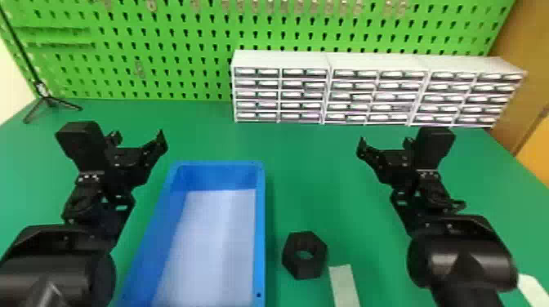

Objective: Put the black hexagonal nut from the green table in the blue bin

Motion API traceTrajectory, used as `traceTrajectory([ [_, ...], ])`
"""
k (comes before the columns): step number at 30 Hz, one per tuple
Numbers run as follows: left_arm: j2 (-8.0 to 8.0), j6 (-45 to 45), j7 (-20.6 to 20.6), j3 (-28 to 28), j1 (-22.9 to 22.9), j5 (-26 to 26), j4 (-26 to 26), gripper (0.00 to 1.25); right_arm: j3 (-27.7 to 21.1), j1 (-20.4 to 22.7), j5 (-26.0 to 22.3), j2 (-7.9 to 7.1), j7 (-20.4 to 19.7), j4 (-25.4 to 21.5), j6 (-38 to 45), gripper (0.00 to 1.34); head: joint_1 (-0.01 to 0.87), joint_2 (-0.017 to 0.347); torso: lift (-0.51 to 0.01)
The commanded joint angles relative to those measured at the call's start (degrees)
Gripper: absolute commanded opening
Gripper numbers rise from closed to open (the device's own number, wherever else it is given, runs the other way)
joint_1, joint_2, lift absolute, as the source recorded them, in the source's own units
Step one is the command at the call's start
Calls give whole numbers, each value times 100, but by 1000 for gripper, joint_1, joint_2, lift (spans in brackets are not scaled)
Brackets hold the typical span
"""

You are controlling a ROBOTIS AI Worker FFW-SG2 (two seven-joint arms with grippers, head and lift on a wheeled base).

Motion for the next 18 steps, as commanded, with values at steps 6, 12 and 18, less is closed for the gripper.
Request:
traceTrajectory([
  [6,0,-1,0,0,0,9,0,913,0,0,-5,-9,0,-3,1,1190,686,28,-96],
  [12,0,-1,0,0,0,18,0,913,-18,9,-75,-27,0,-56,115,1190,686,28,-96],
  [18,0,-1,0,0,9,26,0,913,-70,114,-189,-132,18,-328,554,1193,686,28,-96],
])
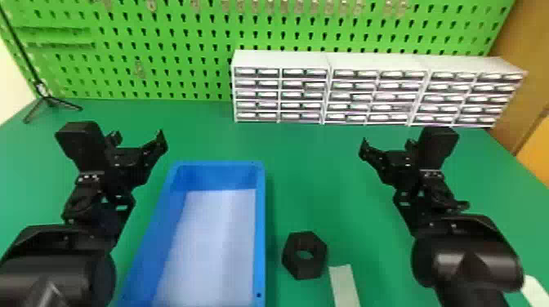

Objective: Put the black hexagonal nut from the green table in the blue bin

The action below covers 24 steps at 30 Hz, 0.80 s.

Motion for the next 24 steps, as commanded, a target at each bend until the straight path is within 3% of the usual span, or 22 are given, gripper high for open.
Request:
traceTrajectory([
  [1,0,0,0,0,8,10,0,913,-29,86,-94,-103,8,-224,349,1193,686,28,-96],
  [10,0,0,0,27,8,10,-18,913,-81,218,-401,-446,316,-725,1350,1192,686,28,-96],
  [14,0,0,0,27,-1,10,-18,913,-196,227,-322,-481,711,-962,1851,1192,686,28,-96],
  [21,0,0,0,44,-1,10,-26,913,-459,236,381,-481,1748,-1481,2722,1190,686,28,-96],
  [24,0,0,0,80,8,10,-53,913,-398,279,293,-665,1889,-1639,2880,1190,686,28,-96],
])
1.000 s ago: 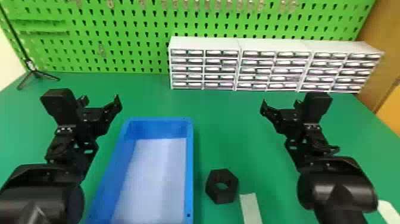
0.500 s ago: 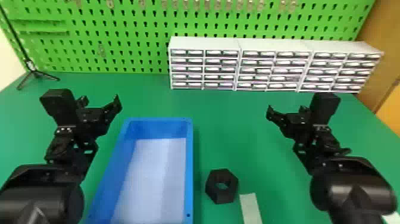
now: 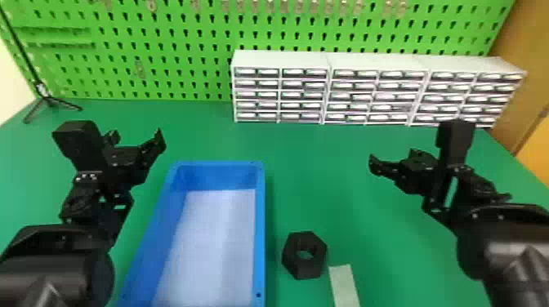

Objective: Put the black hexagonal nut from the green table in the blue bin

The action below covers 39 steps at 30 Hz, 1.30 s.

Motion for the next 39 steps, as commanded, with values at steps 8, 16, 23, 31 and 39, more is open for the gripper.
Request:
traceTrajectory([
  [8,0,0,0,52,8,-26,-41,913,285,83,-204,-932,493,-627,667,1189,686,28,-96],
  [16,0,0,0,87,26,-44,-67,913,513,48,-441,-1732,1117,-935,1256,1190,686,28,-96],
  [23,9,0,-18,113,52,-88,-94,913,1164,-172,-625,-2514,1635,-1014,1414,1193,686,28,-96],
  [31,9,35,-88,148,43,-185,-103,913,2315,-637,-1030,-3428,1996,-1067,1414,1195,686,28,-96],
  [39,9,141,-202,157,8,-308,-111,913,3282,-1068,-1302,-3955,2259,-1067,1414,1192,686,28,-96],
])
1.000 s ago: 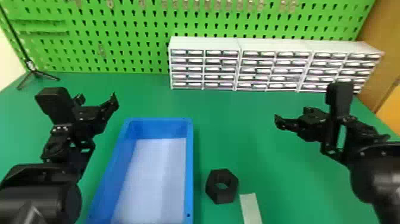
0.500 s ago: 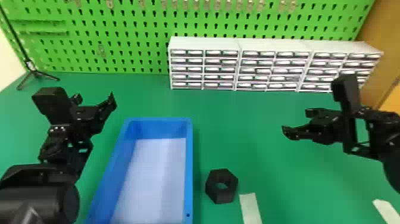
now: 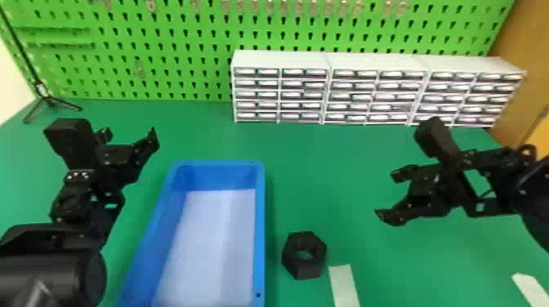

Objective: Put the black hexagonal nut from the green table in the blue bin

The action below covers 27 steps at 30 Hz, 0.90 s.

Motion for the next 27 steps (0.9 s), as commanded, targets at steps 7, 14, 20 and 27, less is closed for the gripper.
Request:
traceTrajectory([
  [7,0,60,-80,45,10,-99,-20,913,1025,-415,-159,-420,291,0,-152,1190,686,28,-96],
  [14,0,104,-133,142,37,-161,-81,913,1860,-933,-167,-526,300,-52,-196,1189,686,28,-96],
  [20,0,122,-168,159,45,-187,-90,913,2290,-1197,-167,-499,300,-132,-248,1189,686,28,-96],
  [27,9,139,-177,177,63,-196,-125,913,2501,-1364,-211,-499,300,-149,-248,1189,686,28,-96],
])
